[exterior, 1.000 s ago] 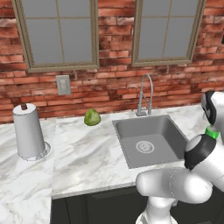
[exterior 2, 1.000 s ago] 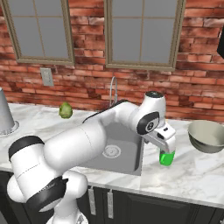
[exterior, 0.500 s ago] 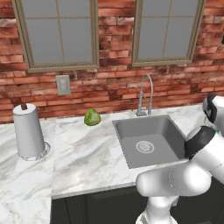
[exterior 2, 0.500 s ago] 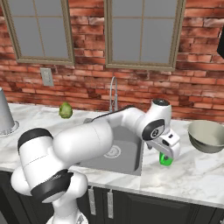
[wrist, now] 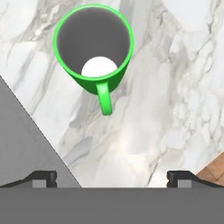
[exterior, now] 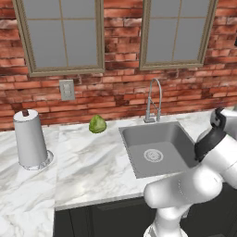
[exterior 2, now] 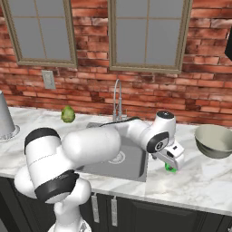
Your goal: Pick the mug and place it in the sink. Pick the bowl and place it in the open cabinet and then close the cabinet.
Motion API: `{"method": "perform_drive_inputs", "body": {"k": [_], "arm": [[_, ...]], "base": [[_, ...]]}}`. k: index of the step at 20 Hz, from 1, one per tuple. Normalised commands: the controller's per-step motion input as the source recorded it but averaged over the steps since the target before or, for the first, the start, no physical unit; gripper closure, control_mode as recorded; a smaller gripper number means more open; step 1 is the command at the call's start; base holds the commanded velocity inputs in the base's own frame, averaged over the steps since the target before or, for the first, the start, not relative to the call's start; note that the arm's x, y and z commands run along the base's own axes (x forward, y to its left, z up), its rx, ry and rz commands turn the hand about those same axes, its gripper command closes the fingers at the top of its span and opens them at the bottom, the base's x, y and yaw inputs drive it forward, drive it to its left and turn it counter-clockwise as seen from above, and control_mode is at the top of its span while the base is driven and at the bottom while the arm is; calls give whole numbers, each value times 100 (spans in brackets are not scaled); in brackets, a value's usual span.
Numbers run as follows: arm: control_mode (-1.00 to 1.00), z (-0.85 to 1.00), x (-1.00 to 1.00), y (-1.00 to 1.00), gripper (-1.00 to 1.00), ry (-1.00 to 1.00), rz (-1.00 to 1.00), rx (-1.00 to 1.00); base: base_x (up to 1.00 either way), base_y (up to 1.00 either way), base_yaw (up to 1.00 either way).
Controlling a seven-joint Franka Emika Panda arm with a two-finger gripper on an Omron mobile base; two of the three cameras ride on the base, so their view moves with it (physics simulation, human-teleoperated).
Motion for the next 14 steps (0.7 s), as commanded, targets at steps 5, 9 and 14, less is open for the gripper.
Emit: {"method": "perform_drive_inputs", "body": {"k": [5, 9, 14], "arm": [[-100, -46, 29, -18, -100, -1, 0, 0], [-100, -36, 33, -45, -100, 0, 0, 0], [-100, -7, 27, -36, -100, 0, 0, 0]], "base": [[0, 0, 0], [0, 0, 0], [0, 0, 0]]}}
